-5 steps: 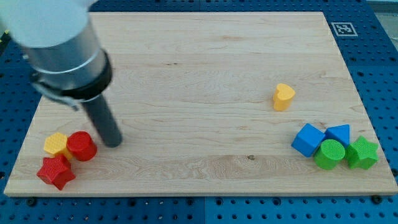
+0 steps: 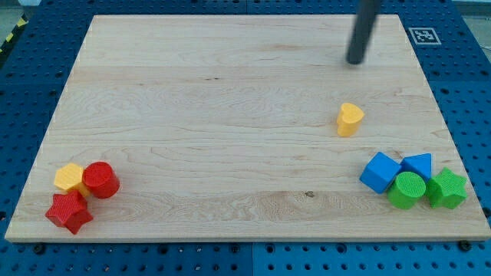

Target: Slide the yellow heart towards the bottom left

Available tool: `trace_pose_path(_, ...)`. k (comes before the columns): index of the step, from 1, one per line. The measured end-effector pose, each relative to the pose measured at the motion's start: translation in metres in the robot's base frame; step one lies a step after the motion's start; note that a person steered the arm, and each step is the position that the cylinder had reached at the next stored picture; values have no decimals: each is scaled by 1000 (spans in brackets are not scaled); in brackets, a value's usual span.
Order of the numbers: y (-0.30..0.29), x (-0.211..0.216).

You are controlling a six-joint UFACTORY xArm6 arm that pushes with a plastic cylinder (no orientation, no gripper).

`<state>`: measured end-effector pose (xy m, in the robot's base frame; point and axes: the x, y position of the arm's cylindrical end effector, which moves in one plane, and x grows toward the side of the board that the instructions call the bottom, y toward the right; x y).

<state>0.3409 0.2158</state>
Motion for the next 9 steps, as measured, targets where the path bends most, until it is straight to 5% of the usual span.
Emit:
trace_pose_path(1, 7, 96)
trace_pose_path(2, 7, 127)
trace_pose_path(5, -32, 103)
trace_pose_path(9, -110, 122)
